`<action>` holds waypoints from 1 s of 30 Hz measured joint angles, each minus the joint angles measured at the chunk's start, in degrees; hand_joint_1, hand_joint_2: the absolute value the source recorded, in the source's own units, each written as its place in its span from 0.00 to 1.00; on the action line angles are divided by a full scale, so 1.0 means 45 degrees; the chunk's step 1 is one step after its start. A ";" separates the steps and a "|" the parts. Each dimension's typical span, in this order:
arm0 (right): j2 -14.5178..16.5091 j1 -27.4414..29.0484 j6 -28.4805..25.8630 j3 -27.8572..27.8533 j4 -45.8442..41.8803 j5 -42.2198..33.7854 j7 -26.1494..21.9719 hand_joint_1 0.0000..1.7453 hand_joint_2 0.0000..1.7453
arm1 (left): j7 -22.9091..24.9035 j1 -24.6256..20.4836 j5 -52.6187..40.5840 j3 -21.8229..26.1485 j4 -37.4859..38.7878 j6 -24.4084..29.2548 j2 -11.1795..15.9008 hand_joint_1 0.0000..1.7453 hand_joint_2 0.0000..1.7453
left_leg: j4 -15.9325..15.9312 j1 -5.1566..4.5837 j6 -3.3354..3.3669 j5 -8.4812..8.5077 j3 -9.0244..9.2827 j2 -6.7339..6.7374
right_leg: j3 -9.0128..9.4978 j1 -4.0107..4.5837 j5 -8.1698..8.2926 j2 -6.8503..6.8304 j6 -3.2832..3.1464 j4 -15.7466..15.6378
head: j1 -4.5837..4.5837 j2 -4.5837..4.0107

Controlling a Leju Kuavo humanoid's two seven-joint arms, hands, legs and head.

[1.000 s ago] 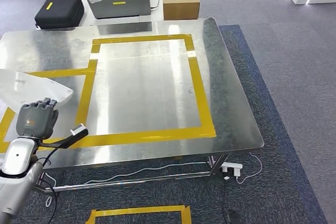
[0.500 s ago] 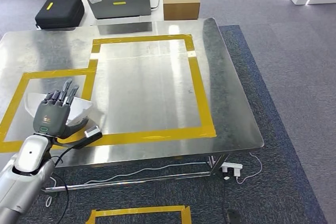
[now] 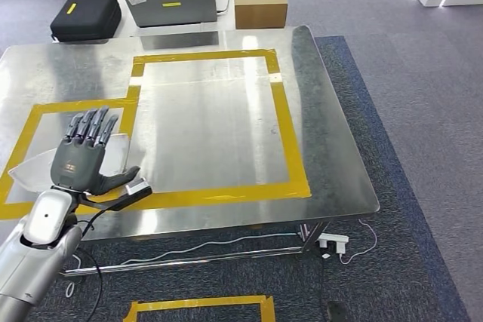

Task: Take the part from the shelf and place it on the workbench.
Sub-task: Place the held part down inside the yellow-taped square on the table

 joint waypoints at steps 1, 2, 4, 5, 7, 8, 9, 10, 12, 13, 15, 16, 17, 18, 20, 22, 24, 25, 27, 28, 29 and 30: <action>0.0000 0.0000 0.0000 -0.0002 0.0000 0.0000 0.0000 0.00 0.00 | 0.0001 -0.0005 0.0000 -0.0012 -0.0040 0.0007 0.0000 0.00 0.00 | 0.0000 0.0000 0.0000 0.0000 0.0000 0.0000 | 0.0000 0.0000 0.0000 0.0000 0.0000 0.0000 | 0.0000 0.0000; 0.0000 0.0001 0.0000 -0.0004 0.0000 0.0000 0.0000 0.00 0.00 | 0.0002 -0.0008 0.0000 -0.0018 -0.0075 0.0011 0.0001 0.00 0.00 | 0.0000 0.0000 0.0000 0.0000 0.0000 0.0000 | 0.0000 0.0000 0.0000 0.0000 0.0000 0.0000 | 0.0000 0.0000; 0.0000 0.0002 0.0000 -0.0008 0.0000 0.0001 0.0000 0.00 0.00 | 0.0005 -0.0011 0.0000 -0.0023 -0.0129 0.0027 0.0005 0.00 0.00 | 0.0000 0.0000 0.0000 0.0000 0.0000 0.0000 | 0.0001 0.0000 0.0000 0.0000 0.0000 0.0000 | 0.0000 0.0000; 0.0000 0.0002 -0.0001 -0.0011 0.0000 0.0005 -0.0001 0.00 0.00 | 0.0007 -0.0011 -0.0001 -0.0023 -0.0159 0.0051 0.0009 0.00 0.00 | 0.0000 0.0000 0.0000 0.0000 0.0000 0.0000 | 0.0001 0.0000 0.0000 -0.0001 0.0000 0.0000 | 0.0000 0.0000; 0.0000 0.0003 -0.0012 -0.0030 0.0000 0.0024 -0.0006 0.00 0.00 | 0.0029 -0.0009 -0.0010 -0.0023 -0.0247 0.0145 0.0023 0.00 0.00 | 0.0000 0.0000 0.0000 0.0000 0.0000 0.0000 | 0.0002 0.0000 0.0000 -0.0001 0.0000 0.0000 | 0.0001 0.0000; 0.0000 0.0003 -0.0023 -0.0049 0.0000 0.0033 -0.0011 0.00 0.00 | 0.0051 -0.0006 -0.0017 -0.0023 -0.0312 0.0190 0.0036 0.00 0.00 | 0.0000 0.0000 0.0000 0.0000 0.0000 0.0000 | 0.0003 0.0000 0.0000 -0.0001 0.0000 0.0000 | 0.0002 0.0000; 0.0000 0.0004 -0.0033 -0.0071 0.0000 0.0040 -0.0015 0.00 0.00 | 0.0083 -0.0002 -0.0023 -0.0021 -0.0377 0.0222 0.0056 0.00 0.00 | 0.0000 0.0000 0.0000 0.0000 0.0000 0.0000 | 0.0004 0.0000 0.0000 -0.0001 0.0000 0.0000 | 0.0001 0.0000; 0.0000 0.0005 -0.0043 -0.0092 0.0000 0.0042 -0.0018 0.00 0.00 | 0.0121 0.0005 -0.0028 -0.0016 -0.0442 0.0237 0.0080 0.00 0.00 | 0.0006 -0.0003 0.0003 -0.0002 -0.0001 0.0000 | 0.0004 -0.0003 0.0001 -0.0001 0.0002 -0.0003 | 0.0000 0.0000; 0.0000 0.0008 -0.0051 -0.0142 0.0000 0.0047 -0.0019 0.00 0.00 | 0.0198 0.0029 -0.0027 0.0010 -0.0559 0.0239 0.0131 0.00 0.00 | 0.0030 -0.0013 0.0027 -0.0018 -0.0005 -0.0001 | 0.0007 -0.0015 0.0005 -0.0003 0.0012 -0.0010 | -0.0002 0.0000; 0.0000 0.0010 -0.0053 -0.0166 0.0000 0.0048 -0.0018 0.00 0.00 | 0.0222 0.0044 -0.0023 0.0026 -0.0610 0.0238 0.0162 0.00 0.00 | 0.0044 -0.0018 0.0041 -0.0027 -0.0007 -0.0001 | 0.0009 -0.0021 0.0007 -0.0004 0.0018 -0.0013 | -0.0001 0.0000; 0.0000 0.0015 -0.0053 -0.0204 0.0000 0.0049 0.0001 0.00 0.00 | 0.0243 0.0092 0.0022 0.0069 -0.0711 0.0236 0.0242 0.00 0.00 | 0.0069 -0.0025 0.0070 -0.0045 -0.0012 -0.0001 | 0.0015 -0.0027 0.0004 -0.0004 0.0028 -0.0013 | -0.0003 0.0000; 0.0000 0.0022 -0.0053 -0.0210 0.0000 0.0050 0.0024 0.00 0.00 | 0.0249 0.0122 0.0063 0.0094 -0.0759 0.0236 0.0290 0.00 0.00 | 0.0086 -0.0030 0.0088 -0.0057 -0.0017 -0.0001 | 0.0018 -0.0030 0.0000 -0.0003 0.0037 -0.0013 | -0.0003 0.0000; 0.0000 0.0030 -0.0053 -0.0216 0.0000 0.0052 0.0052 0.00 0.00 | 0.0255 0.0159 0.0109 0.0125 -0.0812 0.0236 0.0340 0.00 0.00 | 0.0110 -0.0035 0.0111 -0.0072 -0.0023 -0.0001 | 0.0022 -0.0034 -0.0005 -0.0002 0.0055 -0.0013 | -0.0004 0.0000; 0.0000 0.0039 -0.0053 -0.0222 0.0000 0.0056 0.0079 0.00 0.00 | 0.0260 0.0196 0.0152 0.0162 -0.0869 0.0236 0.0389 0.00 0.00 | 0.0133 -0.0042 0.0138 -0.0088 -0.0029 -0.0001 | 0.0028 -0.0041 -0.0009 -0.0002 0.0079 -0.0015 | -0.0004 0.0000; 0.0000 0.0047 -0.0053 -0.0237 0.0000 0.0064 0.0125 0.00 0.00 | 0.0260 0.0267 0.0198 0.0249 -0.0996 0.0226 0.0481 0.00 0.00 | 0.0160 -0.0061 0.0201 -0.0068 -0.0038 0.0000 | 0.0043 -0.0062 0.0027 0.0004 0.0162 -0.0031 | -0.0005 0.0000; -0.0002 0.0049 -0.0053 -0.0271 0.0000 0.0068 0.0164 0.00 0.00 | 0.0260 0.0331 0.0216 0.0330 -0.1166 0.0195 0.0549 0.00 0.00 | 0.0005 0.0005 0.0294 0.0064 0.0004 0.0043 | 0.0000 -0.0050 -0.0044 -0.0009 0.0252 0.0006 | -0.0002 0.0000; -0.0005 0.0047 -0.0062 -0.0307 0.0000 0.0074 0.0194 0.00 0.00 | 0.0260 0.0398 0.0222 0.0380 -0.1345 0.0124 0.0593 0.00 0.00 | -0.0186 0.0091 0.0392 0.0201 0.0027 0.0108 | -0.0324 -0.0025 -0.0632 -0.0107 0.0319 0.0703 | 0.0061 0.0000; -0.0005 0.0046 -0.0068 -0.0318 0.0000 0.0080 0.0203 0.00 0.00 | 0.0260 0.0456 0.0225 0.0392 -0.1413 0.0078 0.0616 0.00 0.00 | -0.0211 0.0094 0.0415 0.0233 0.0007 0.0140 | -0.0639 -0.0031 -0.1090 -0.0168 0.0358 0.1443 | 0.0095 0.0000; -0.0005 0.0050 -0.0078 -0.0341 0.0000 0.0095 0.0225 0.00 0.00 | 0.0260 0.0623 0.0228 0.0400 -0.1487 0.0007 0.0662 0.00 0.00 | -0.0207 0.0100 0.0405 0.0272 -0.0064 0.0194 | -0.1262 -0.0061 -0.1814 -0.0214 0.0439 0.3045 | 0.0135 0.0000; -0.0005 0.0055 -0.0080 -0.0359 0.0000 0.0101 0.0233 0.00 0.00 | 0.0260 0.0710 0.0228 0.0400 -0.1504 -0.0012 0.0679 0.00 0.00 | -0.0200 0.0110 0.0377 0.0293 -0.0098 0.0215 | -0.1378 -0.0082 -0.1868 -0.0220 0.0477 0.3426 | 0.0135 0.0000; -0.0005 0.0059 -0.0081 -0.0379 0.0000 0.0106 0.0242 0.00 0.00 | 0.0260 0.0773 0.0228 0.0401 -0.1514 -0.0021 0.0695 0.00 0.00 | -0.0192 0.0128 0.0337 0.0319 -0.0129 0.0224 | -0.1254 -0.0106 -0.1668 -0.0224 0.0510 0.3298 | 0.0136 0.0000; -0.0005 0.0059 -0.0083 -0.0396 0.0000 0.0109 0.0245 0.00 0.00 | 0.0260 0.0815 0.0228 0.0402 -0.1526 -0.0027 0.0708 0.00 0.00 | -0.0179 0.0156 0.0294 0.0345 -0.0157 0.0224 | -0.0916 -0.0137 -0.1297 -0.0224 0.0538 0.2728 | 0.0138 0.0000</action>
